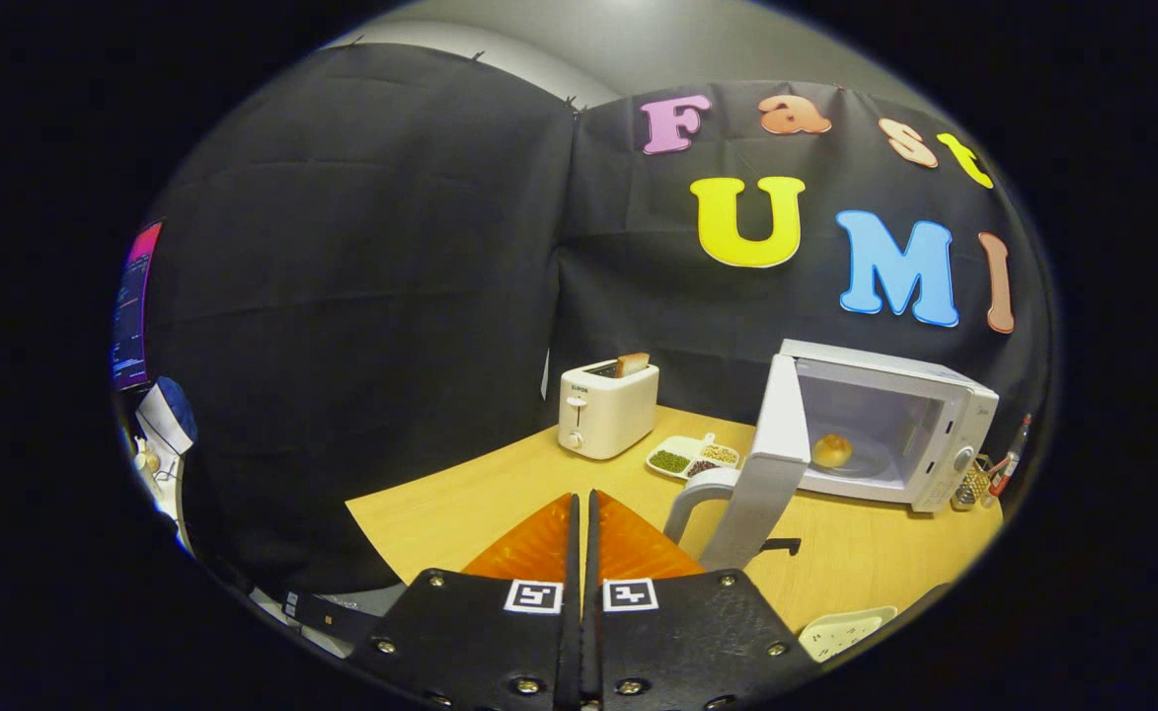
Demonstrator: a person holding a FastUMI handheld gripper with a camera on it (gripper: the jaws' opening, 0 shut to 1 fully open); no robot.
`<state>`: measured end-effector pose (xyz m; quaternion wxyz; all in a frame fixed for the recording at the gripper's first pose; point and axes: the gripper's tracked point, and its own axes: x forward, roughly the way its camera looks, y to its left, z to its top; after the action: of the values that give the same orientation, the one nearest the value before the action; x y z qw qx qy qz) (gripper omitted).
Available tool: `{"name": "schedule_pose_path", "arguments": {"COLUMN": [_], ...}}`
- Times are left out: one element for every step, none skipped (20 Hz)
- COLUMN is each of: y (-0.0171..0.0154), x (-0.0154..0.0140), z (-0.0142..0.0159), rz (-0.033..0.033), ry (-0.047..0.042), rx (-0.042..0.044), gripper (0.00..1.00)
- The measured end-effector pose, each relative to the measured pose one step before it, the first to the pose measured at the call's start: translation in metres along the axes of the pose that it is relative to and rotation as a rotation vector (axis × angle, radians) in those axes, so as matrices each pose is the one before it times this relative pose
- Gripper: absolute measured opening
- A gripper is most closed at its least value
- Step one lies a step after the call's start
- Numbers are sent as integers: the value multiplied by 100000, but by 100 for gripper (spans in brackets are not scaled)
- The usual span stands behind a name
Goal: Open the microwave, put the food inside, and close the microwave door.
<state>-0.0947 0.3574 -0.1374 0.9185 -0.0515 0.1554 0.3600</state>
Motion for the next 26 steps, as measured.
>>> {"name": "schedule_pose_path", "arguments": {"y": [-306,-542,-351,-575,-457,-451,-305,-225,49,-65,-94,-147,-227,2,-97,-315,-443,-534,-459,-502,-536,-547,-655,-796,-789,-752], "x": [470,323,305,200,231,155,124,281,330,328,323,284,216,53,-6,-244,-256,-309,-275,-238,-172,-225,-223,-190,-215,-66], "z": [-546,-297,-348,-307,-311,-280,-238,-176,-144,22,-71,-74,-96,45,-18,-19,-143,-123,-220,-174,-145,5,-99,-124,-57,50], "rz": [-1401,-1428,-1198,-1125,-1069,-1005,-753,-134,248,-69,-10,-387,-449,930,57,-899,-1426,-1748,-1564,-1240,-1231,-1472,-1800,-2167,-2333,-2049], "ry": [992,883,1131,871,947,607,719,430,389,334,551,856,843,64,-105,25,63,286,232,219,203,38,288,456,251,32], "rx": [1362,1253,713,147,-103,-37,351,785,883,201,-65,-18,63,657,384,-465,-693,-301,332,938,1100,862,474,255,371,839], "gripper": [1,1,1,1,1,1,1,1,1,1,1,1,1,1,1,1,1,1,1,1,1,1,1,1,1,1]}}
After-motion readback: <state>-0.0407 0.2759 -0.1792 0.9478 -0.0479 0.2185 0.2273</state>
